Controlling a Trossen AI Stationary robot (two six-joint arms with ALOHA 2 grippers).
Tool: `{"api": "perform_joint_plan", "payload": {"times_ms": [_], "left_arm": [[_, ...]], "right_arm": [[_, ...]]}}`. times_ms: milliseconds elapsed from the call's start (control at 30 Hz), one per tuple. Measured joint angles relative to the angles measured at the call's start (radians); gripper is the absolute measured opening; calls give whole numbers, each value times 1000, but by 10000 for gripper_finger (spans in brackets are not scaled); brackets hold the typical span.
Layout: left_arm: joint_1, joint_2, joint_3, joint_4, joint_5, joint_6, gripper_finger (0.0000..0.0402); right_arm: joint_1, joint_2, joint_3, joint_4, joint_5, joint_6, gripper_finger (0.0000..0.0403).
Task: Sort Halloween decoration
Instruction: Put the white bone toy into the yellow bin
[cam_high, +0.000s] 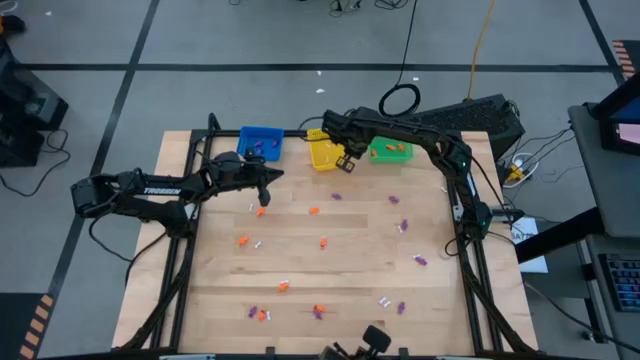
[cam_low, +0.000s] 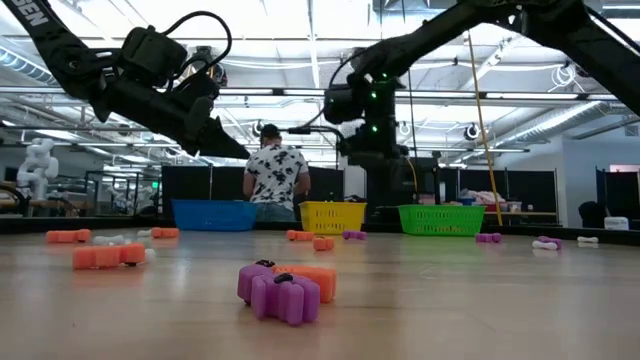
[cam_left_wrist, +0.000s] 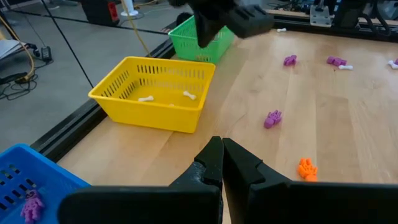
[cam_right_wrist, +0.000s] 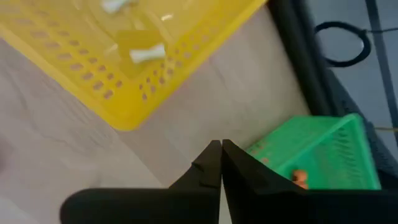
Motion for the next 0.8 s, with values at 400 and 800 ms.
{"api": "perform_joint_plan", "payload": {"times_ms": [400,800], "left_arm": [[0,0,0,0,0,1,6],[0,0,0,-6,0,1,6]], "right_arm": [[0,-15,-152,284,-144,7,0],[8,-20,-153,333,-199,1,0]]}}
